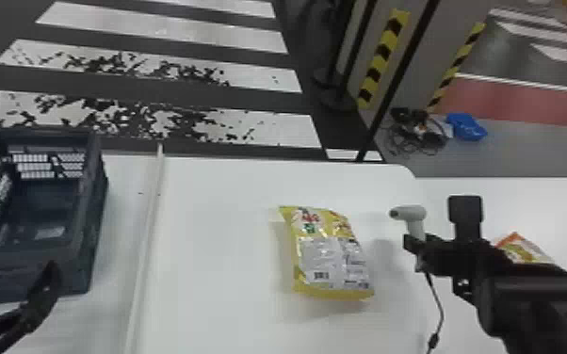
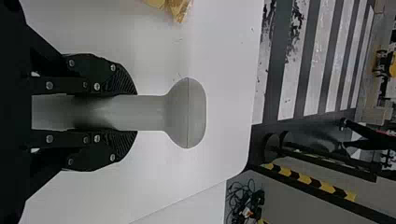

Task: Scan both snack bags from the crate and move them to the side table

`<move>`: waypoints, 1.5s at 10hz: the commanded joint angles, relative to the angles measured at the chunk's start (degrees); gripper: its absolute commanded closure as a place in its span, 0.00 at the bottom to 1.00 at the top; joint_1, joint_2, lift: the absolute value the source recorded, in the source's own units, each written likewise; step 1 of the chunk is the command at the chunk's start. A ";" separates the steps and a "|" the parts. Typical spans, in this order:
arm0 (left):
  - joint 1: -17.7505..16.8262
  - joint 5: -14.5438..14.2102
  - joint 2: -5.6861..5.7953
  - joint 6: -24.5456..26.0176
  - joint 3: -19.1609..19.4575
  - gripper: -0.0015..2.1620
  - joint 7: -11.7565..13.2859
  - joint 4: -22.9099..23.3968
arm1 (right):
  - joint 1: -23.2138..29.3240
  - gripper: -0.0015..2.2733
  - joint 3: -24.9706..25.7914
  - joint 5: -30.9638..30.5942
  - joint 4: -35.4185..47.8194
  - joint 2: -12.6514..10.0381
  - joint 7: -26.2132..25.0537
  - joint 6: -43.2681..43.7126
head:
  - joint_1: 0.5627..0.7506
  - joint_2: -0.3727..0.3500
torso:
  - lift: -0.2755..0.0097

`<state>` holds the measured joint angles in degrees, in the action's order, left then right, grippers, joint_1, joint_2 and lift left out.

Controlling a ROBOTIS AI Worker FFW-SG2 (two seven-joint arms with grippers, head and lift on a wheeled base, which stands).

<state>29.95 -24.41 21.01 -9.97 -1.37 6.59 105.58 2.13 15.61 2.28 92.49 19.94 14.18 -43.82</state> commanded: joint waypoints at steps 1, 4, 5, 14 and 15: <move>-0.07 0.07 0.00 -0.08 0.06 0.02 0.00 -0.03 | -1.42 0.98 -0.84 -0.17 -3.55 0.45 -0.03 0.97 | 0.70 0.16 | 0.62; -0.07 0.07 0.00 0.09 0.06 0.02 0.00 -0.03 | -3.09 0.98 -1.63 -0.35 -8.12 0.98 -0.03 2.72 | 0.70 0.15 | 0.62; -0.07 0.07 0.00 -0.08 0.06 0.02 0.00 -0.03 | -3.36 0.98 -1.81 -0.35 -8.91 1.16 -0.03 2.90 | 0.70 0.15 | 0.62; -0.07 0.07 0.00 0.09 0.06 0.02 0.00 0.15 | -3.62 0.85 -1.81 0.27 -11.81 0.98 -0.47 6.06 | 0.70 0.13 | 0.62; -0.07 0.07 0.00 0.09 0.06 0.02 0.00 0.15 | -3.36 0.70 -1.81 0.27 -11.37 0.89 -0.73 6.06 | 0.70 0.13 | 0.62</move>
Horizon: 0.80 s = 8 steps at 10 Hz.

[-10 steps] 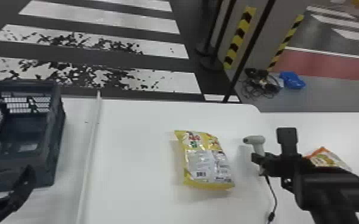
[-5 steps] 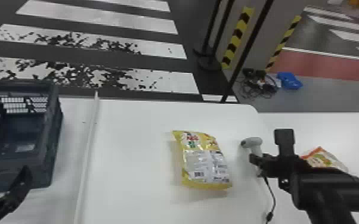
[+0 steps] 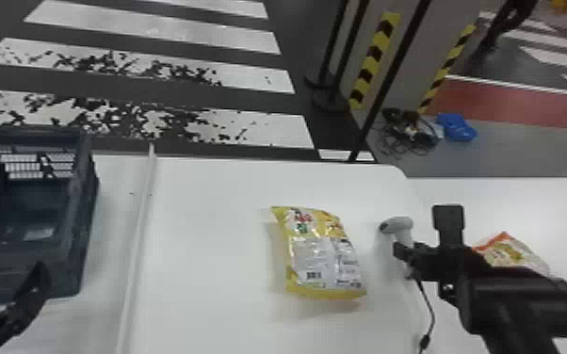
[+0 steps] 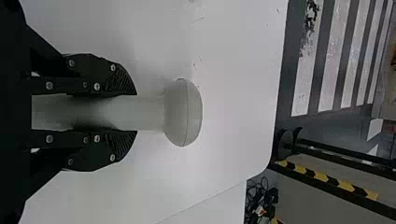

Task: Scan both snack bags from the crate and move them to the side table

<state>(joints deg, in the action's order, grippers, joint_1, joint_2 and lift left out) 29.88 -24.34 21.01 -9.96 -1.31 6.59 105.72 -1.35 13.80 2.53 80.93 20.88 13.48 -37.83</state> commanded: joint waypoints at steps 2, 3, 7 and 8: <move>0.09 0.00 0.00 0.08 0.08 0.02 0.00 0.19 | 0.82 0.41 0.00 0.02 1.34 -0.05 -0.21 -0.10 | 0.70 0.14 | 0.62; 0.09 0.00 0.00 0.08 0.08 0.02 0.00 0.28 | 1.09 0.26 0.18 -0.07 1.60 -0.05 -0.30 -0.10 | 0.70 0.14 | 0.62; 0.26 0.00 0.18 0.08 0.08 0.02 0.00 0.45 | 4.16 0.07 1.85 -0.07 7.05 -0.13 -1.97 -2.56 | 0.70 0.12 | 0.62; 0.26 0.00 0.18 -0.09 0.08 0.02 0.00 0.45 | 6.36 0.06 3.25 0.63 11.53 -0.57 -2.14 -4.67 | 0.70 0.12 | 0.62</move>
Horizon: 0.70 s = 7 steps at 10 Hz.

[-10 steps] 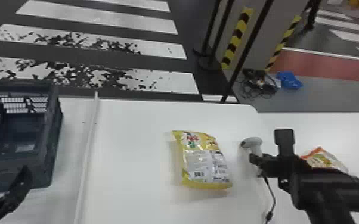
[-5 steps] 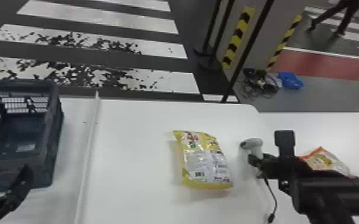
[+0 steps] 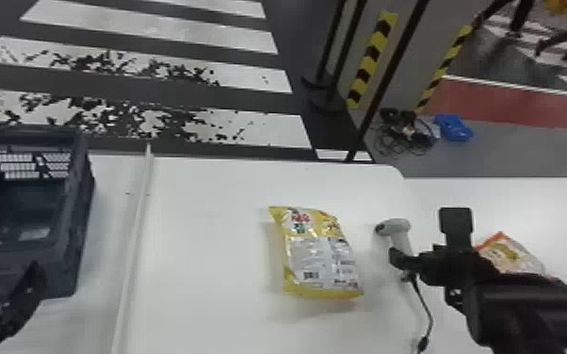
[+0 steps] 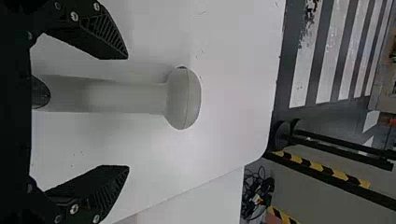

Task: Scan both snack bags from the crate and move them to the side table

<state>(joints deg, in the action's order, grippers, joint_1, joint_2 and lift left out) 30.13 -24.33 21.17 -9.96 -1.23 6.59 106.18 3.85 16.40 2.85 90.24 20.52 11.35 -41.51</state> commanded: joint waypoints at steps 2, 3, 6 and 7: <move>0.01 -0.01 0.10 -0.09 0.00 0.02 0.00 0.08 | 5.29 0.06 4.26 7.35 9.96 -0.48 1.14 -4.16 | 0.70 0.11 | 0.62; 0.01 -0.01 0.10 0.08 0.00 0.02 0.00 0.08 | 6.52 0.06 6.81 12.36 12.77 -1.19 3.60 -6.27 | 0.70 0.12 | 0.62; 0.01 -0.01 0.10 0.08 0.09 0.02 0.00 0.08 | 7.40 0.06 9.00 20.71 17.16 -2.15 10.28 -15.59 | 0.70 0.21 | 0.62; 0.10 -0.01 0.10 -0.09 0.18 0.02 0.00 0.08 | 6.34 0.06 8.92 21.41 17.08 -2.33 12.03 -19.80 | 0.70 0.23 | 0.62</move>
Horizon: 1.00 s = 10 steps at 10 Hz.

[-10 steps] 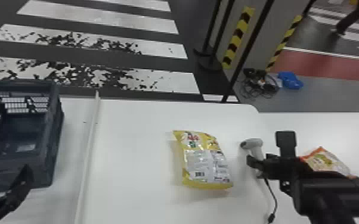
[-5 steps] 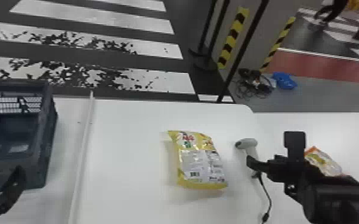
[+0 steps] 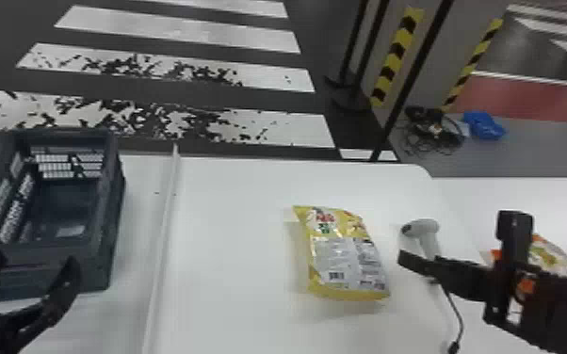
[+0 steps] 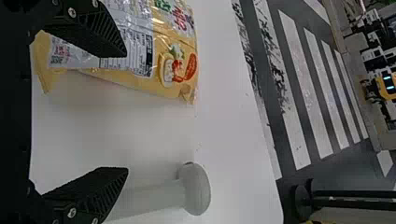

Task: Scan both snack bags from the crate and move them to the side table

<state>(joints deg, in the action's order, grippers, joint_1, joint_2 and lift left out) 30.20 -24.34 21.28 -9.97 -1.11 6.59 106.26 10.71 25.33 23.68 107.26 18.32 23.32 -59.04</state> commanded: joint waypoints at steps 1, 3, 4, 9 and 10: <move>0.03 0.00 -0.01 0.09 0.06 0.02 0.00 0.00 | -1.39 0.06 -0.46 0.67 -1.00 -0.13 1.90 -4.21 | 0.70 0.26 | 0.62; -0.06 0.00 -0.01 0.09 0.06 0.02 0.00 -0.09 | -3.06 0.06 -1.60 0.58 -3.90 -0.04 4.63 -5.61 | 0.70 0.30 | 0.62; -0.06 0.00 0.08 -0.08 0.06 0.02 0.00 -0.18 | -4.21 0.06 -2.21 0.40 -6.36 0.22 6.30 -6.14 | 0.70 0.32 | 0.62; -0.41 -0.09 0.08 0.09 0.15 0.02 0.00 -0.71 | -8.87 0.06 -5.73 -1.79 -14.18 1.28 12.36 -7.02 | 0.70 0.37 | 0.62; -0.50 -0.09 0.16 0.09 0.15 0.02 0.00 -0.79 | -9.30 0.09 -6.26 -2.06 -15.24 1.54 13.50 -6.84 | 0.70 0.38 | 0.62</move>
<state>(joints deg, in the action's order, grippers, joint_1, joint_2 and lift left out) 29.77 -24.42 21.41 -9.88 -0.96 6.59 105.50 1.66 19.36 21.83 92.65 19.71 36.79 -66.05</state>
